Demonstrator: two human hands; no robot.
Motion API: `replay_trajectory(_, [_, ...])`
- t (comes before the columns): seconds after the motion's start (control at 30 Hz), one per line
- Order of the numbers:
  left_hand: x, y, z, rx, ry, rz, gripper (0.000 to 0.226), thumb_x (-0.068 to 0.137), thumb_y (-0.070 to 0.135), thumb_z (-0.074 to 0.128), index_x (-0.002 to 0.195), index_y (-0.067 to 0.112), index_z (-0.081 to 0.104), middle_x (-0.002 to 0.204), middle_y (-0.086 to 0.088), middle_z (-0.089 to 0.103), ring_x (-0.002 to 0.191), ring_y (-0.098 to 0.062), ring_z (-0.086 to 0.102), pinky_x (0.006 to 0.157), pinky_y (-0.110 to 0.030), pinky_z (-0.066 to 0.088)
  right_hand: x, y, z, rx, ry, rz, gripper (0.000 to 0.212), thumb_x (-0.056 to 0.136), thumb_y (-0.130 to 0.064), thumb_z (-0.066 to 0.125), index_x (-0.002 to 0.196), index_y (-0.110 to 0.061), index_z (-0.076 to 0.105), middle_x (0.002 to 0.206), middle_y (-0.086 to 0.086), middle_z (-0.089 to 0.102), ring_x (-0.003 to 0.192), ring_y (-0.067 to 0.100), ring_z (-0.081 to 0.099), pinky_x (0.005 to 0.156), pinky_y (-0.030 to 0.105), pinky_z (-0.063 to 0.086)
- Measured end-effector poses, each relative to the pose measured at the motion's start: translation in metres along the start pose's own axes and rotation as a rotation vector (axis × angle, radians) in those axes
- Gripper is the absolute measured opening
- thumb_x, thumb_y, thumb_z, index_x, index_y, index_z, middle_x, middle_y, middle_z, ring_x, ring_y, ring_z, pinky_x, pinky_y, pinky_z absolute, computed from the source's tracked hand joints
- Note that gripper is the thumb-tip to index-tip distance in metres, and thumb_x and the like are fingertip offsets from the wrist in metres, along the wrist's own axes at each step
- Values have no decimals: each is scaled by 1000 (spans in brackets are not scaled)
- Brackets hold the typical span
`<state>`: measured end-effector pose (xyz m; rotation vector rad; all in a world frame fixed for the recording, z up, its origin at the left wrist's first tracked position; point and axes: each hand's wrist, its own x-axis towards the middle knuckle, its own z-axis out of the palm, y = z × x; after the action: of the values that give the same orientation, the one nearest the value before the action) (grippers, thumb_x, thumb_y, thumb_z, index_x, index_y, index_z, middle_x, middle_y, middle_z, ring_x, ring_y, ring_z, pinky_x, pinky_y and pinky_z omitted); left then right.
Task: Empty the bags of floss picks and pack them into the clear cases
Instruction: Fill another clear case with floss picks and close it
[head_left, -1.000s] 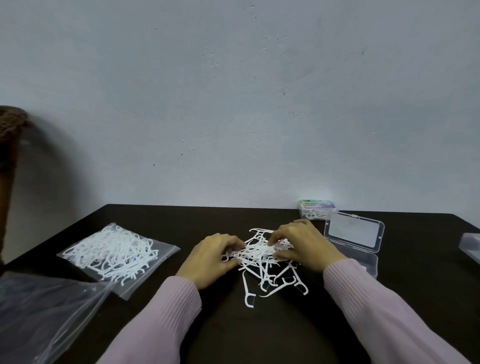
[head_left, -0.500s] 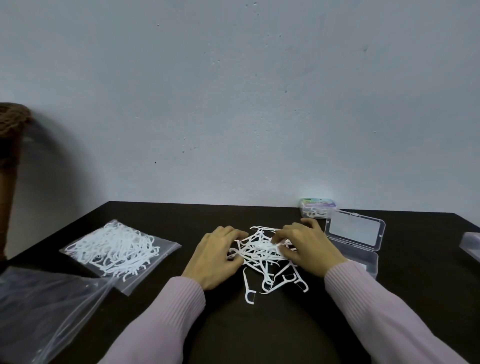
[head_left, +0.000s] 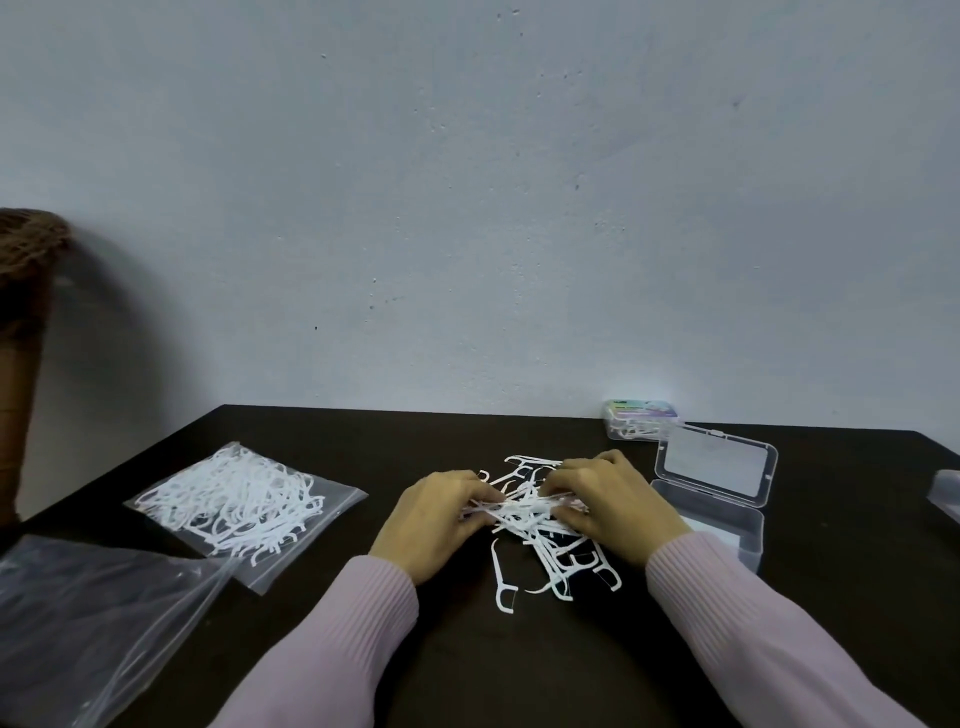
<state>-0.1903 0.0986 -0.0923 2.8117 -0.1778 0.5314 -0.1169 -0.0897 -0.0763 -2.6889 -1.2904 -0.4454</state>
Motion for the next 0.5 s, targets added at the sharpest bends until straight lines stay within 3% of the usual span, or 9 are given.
replay_trajectory(0.17, [1, -1, -1, -80, 103, -31, 31, 89, 23, 62, 120, 25, 63, 116, 8, 65, 102, -3, 59, 91, -17, 45, -2, 1, -1, -13, 119, -96, 28, 98, -26, 43, 121, -21, 58, 119, -6, 59, 109, 14, 55, 100, 28, 30])
replay_trajectory(0.23, [0, 0, -2, -118, 115, -42, 33, 89, 20, 62, 121, 23, 62, 118, 6, 64, 103, -4, 58, 90, -16, 45, -4, 0, 0, -30, 184, -120, 22, 94, -21, 53, 112, -17, 64, 106, -2, 65, 96, 17, 62, 92, 31, 39])
replay_trajectory(0.33, [-1, -1, -3, -130, 146, -35, 29, 90, 20, 61, 119, 21, 64, 114, 4, 66, 100, -4, 59, 88, -16, 46, -7, 4, 1, -78, 300, -106, 16, 74, -14, 77, 88, -18, 70, 78, -5, 68, 65, 13, 65, 67, 29, 50])
replay_trajectory(0.5, [-2, 1, -3, -141, 230, -4, 25, 90, 21, 60, 113, 21, 67, 104, 6, 68, 90, 3, 58, 81, -8, 45, -12, 10, -5, -77, 382, -86, 24, 63, -13, 85, 81, -20, 69, 73, -7, 68, 60, 10, 64, 59, 27, 53])
